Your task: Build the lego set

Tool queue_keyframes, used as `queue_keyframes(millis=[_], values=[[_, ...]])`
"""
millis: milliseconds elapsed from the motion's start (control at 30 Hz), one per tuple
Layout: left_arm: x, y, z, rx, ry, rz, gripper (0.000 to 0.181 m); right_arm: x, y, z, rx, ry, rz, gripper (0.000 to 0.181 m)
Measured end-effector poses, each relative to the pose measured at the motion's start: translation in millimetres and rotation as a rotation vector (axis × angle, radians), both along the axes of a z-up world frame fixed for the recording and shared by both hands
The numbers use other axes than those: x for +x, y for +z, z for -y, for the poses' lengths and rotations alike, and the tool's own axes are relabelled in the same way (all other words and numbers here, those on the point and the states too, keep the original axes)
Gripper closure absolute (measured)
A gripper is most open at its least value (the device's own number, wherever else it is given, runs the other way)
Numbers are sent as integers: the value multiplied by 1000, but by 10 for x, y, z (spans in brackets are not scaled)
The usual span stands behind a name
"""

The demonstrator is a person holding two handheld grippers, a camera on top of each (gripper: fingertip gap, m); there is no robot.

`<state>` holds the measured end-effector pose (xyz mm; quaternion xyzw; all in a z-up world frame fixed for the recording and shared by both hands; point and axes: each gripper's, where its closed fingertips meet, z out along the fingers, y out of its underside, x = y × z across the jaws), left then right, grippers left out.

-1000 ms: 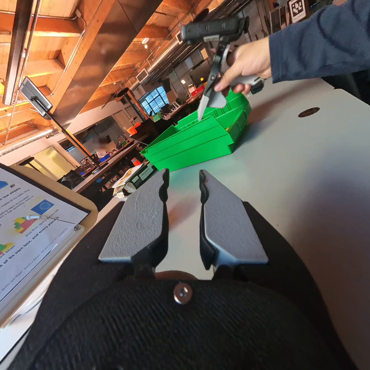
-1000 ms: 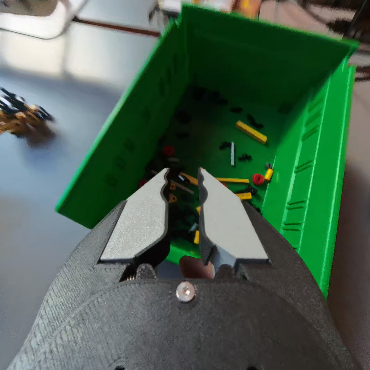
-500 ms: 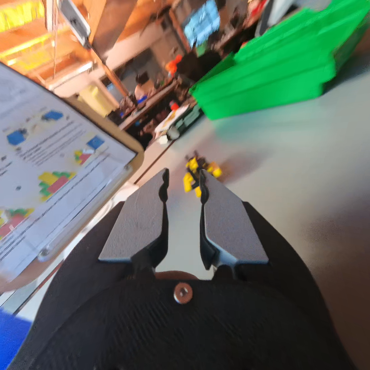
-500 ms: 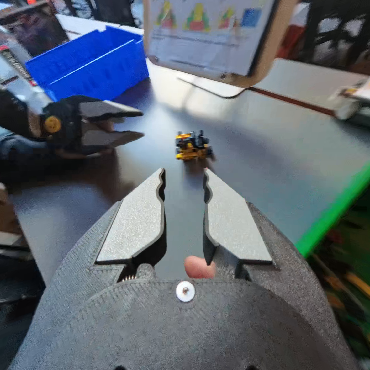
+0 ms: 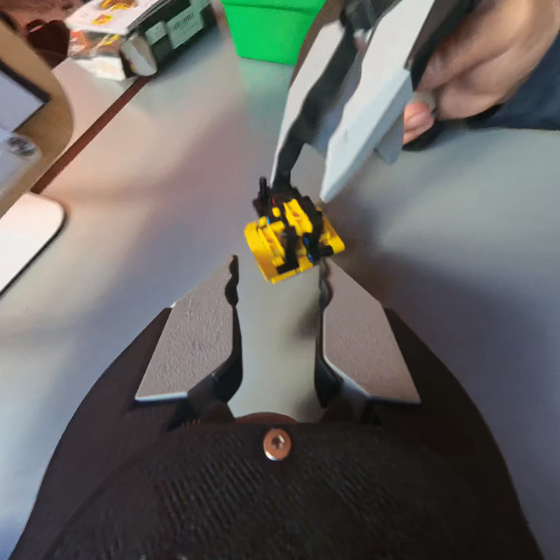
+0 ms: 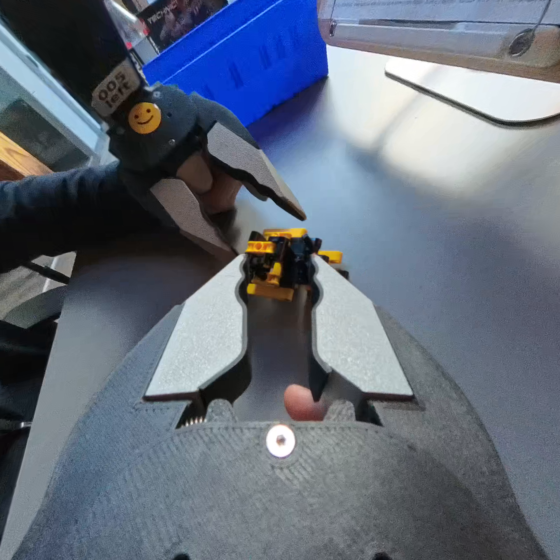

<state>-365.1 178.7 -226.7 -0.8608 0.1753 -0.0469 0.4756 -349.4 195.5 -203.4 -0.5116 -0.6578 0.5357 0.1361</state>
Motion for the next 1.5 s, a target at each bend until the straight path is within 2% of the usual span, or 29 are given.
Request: queue_keyframes(millis=[33,133,200,267,333,400,533,567,633,700,800,867,967,1033,1233,1333,1500], values=[[65,-7,10,-17,-44,27,125,34,-12,16,21,6,13,154],[173,-9,85,-14,-121,16,139,94,-25,23,81,-17,-15,153],[188,-2,94,11,-125,-29,142,111,-28,55,46,-10,-14,152],[232,-34,116,7,-150,-70,153,81,12,52,6,-17,-19,151],[368,-141,215,-49,-233,-108,155,44,75,108,-18,-14,-59,151],[363,-245,239,-73,-212,-222,158,58,61,257,-21,36,-57,151],[466,-223,336,15,-275,-348,162,95,62,312,59,33,-67,146],[470,-183,342,46,-273,-352,154,119,118,270,81,16,-88,146],[433,-91,299,101,-226,-342,147,182,252,164,110,-22,-137,148],[435,-1,248,135,-181,-296,132,260,295,77,146,-35,-161,149],[448,115,205,169,-125,-207,116,342,184,-18,182,-43,-134,172],[464,184,165,179,-90,-124,108,395,38,8,184,-16,-82,176],[571,190,91,142,-102,-20,114,418,-111,137,181,28,-43,181],[633,88,47,82,-142,-49,122,401,-141,226,176,43,-26,181],[697,28,124,40,-251,-38,127,484,-61,224,218,51,-63,180],[742,21,201,8,-357,18,129,557,-9,343,186,105,-107,178],[735,20,227,-9,-445,42,128,553,-29,444,238,130,-149,181]])
